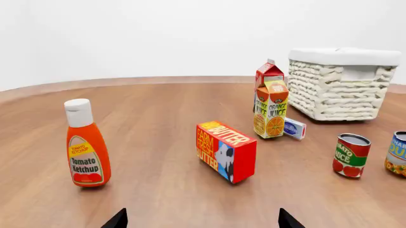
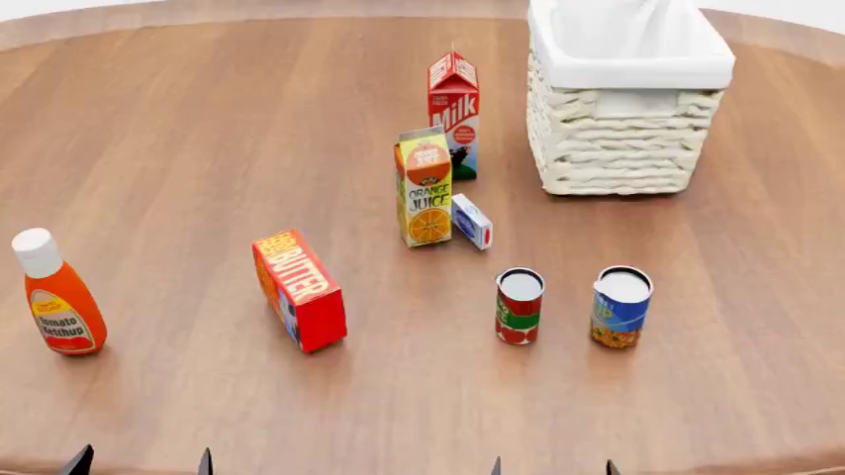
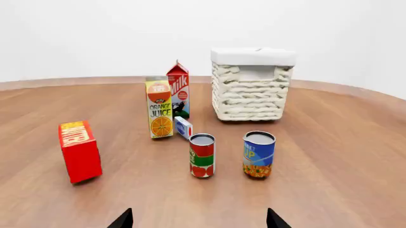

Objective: Pick up the alphabet soup and the tomato sauce, and put them in the basket.

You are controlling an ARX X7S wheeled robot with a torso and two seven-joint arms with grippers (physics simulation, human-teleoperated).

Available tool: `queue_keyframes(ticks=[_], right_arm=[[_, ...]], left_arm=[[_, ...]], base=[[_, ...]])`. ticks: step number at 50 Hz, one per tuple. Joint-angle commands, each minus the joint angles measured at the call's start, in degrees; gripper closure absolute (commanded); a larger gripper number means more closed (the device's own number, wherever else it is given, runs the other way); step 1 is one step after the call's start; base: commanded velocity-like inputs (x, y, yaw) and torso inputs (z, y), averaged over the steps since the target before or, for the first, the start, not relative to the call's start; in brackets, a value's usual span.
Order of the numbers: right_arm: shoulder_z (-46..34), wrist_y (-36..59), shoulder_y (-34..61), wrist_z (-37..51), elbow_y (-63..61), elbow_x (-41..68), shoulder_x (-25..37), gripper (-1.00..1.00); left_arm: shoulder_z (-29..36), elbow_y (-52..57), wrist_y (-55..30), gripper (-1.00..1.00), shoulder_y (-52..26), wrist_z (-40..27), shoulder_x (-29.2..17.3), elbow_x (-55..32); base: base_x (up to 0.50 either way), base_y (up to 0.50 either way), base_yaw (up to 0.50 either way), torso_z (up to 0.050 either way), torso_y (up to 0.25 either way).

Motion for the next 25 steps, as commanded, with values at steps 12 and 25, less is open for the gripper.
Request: queue_keyframes(ticks=[12,25], right_arm=[[-3.5,-0.7,0.2,4.0,0.2,1.8,2.6,-1.0],[-3.9,11.4,2.3,6.3,-23.5,3.4,4.7,-1.0]], left_arm=[[3.4,-0.5,1.5,-1.0,0.3,-4.0,-2.7,-0.9],[2.5,31.0,-14.0,-1.0,0.5,-5.5,-6.6,-2.0]], base=[[0.0,0.0,0.0,0.0,0.0],[0.0,0.0,0.0,0.0,0.0]])
